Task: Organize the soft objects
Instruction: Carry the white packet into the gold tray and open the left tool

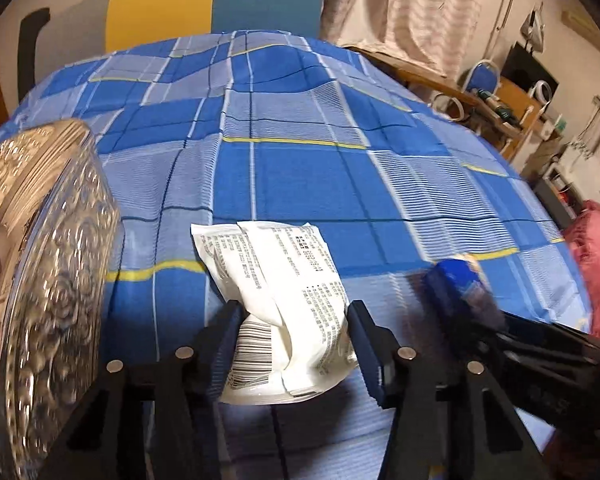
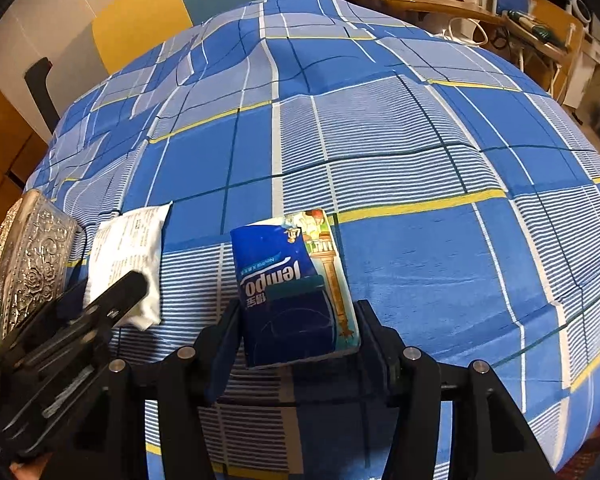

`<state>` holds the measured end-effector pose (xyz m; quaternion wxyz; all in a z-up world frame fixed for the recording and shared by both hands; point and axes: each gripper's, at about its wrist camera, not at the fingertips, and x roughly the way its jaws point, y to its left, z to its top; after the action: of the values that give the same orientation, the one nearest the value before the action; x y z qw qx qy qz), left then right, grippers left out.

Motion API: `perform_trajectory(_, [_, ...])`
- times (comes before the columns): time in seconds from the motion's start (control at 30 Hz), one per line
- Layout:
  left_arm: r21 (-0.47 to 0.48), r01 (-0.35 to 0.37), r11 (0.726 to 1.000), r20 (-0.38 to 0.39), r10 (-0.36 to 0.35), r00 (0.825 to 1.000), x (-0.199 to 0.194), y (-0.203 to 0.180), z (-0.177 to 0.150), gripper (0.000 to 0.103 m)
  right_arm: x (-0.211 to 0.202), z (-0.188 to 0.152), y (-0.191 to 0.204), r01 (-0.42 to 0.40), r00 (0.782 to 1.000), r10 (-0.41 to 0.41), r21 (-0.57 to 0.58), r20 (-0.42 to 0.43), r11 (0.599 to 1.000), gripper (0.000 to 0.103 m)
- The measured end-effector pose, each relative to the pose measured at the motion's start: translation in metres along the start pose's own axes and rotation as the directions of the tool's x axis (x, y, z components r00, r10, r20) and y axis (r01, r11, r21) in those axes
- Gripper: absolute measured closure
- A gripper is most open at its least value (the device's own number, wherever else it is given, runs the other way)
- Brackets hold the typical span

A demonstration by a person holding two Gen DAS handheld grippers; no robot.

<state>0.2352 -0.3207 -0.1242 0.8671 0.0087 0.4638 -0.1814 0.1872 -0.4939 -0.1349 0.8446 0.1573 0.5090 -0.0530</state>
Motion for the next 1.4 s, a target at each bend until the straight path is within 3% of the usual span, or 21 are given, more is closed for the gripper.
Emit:
perform_trajectory(0.47, [0.011,0.191,0.981,0.072,-0.192,0.979,-0.084,0.017,-0.045,0.051,-0.005,-0.006,0.002,0.013,1.000,-0.013,0.002,0.012,1.000,0.047])
perform_trajectory(0.73, [-0.019,0.238,0.971,0.148,-0.233,0.961,-0.142,0.060,-0.057,0.051,-0.021,-0.025,0.006,-0.062,0.998,0.060,0.074,0.026,0.995,0.047])
perform_trajectory(1.03, [-0.139,0.226,0.964,0.267,-0.184,0.946,-0.195,0.145,-0.057,0.051,-0.037,-0.061,0.045,-0.071,0.996,0.071,-0.003,0.047,0.997,0.047])
perform_trajectory(1.4, [-0.264,0.128,0.956,0.299,-0.046,0.953,-0.224,0.272,-0.038,0.051,-0.070,-0.119,0.100,-0.191,0.981,0.192,-0.056,0.011,0.980,0.047])
